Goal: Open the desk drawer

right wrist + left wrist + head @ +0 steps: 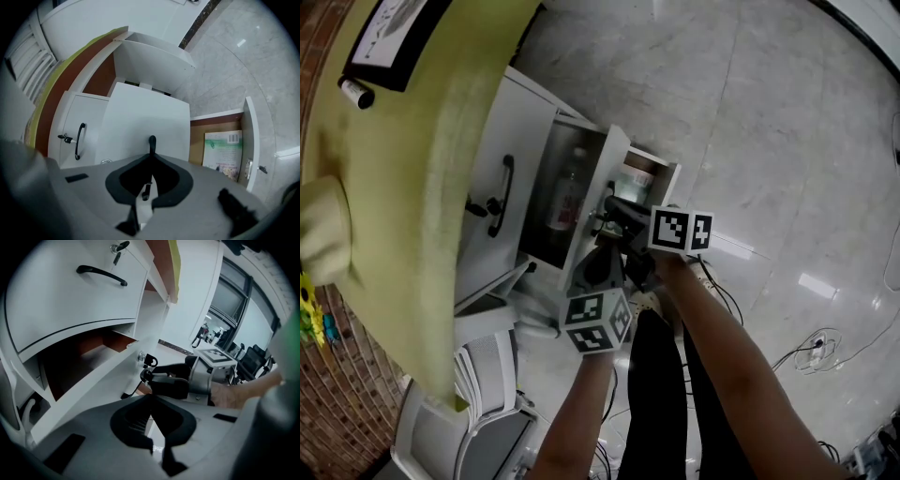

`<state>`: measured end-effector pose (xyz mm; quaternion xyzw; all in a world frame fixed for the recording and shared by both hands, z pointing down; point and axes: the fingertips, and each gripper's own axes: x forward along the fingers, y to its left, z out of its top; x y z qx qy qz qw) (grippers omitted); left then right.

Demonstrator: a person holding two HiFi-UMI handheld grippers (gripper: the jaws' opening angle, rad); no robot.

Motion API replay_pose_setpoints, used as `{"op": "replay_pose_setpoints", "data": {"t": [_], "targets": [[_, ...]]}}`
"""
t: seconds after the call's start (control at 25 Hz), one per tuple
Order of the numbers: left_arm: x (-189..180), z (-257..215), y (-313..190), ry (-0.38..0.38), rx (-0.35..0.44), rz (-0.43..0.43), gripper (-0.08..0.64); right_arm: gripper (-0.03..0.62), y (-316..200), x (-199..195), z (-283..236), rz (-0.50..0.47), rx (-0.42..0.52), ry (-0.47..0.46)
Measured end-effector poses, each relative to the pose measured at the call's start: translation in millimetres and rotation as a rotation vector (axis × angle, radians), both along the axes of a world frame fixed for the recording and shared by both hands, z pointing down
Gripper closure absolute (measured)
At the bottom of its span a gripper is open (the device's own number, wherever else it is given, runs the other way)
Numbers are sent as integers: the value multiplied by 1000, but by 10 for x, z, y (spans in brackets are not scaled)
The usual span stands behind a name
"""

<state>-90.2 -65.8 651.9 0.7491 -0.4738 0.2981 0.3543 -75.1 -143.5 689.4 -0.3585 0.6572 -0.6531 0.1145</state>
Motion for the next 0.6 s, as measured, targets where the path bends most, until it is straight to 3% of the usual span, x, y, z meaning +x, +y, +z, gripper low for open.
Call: {"op": "replay_pose_setpoints", "data": {"t": [0.24,0.4,0.6], "targets": [[126,-66,18,17,-1,-6,551,568,72,64,-8,-7,-18,7],[282,-89,64,14,-1,51,551,569,189,199,-8,40,-37,-2],[521,-118,186,33,-12,86,551,569,353,376,-13,25,-48,15]]}}
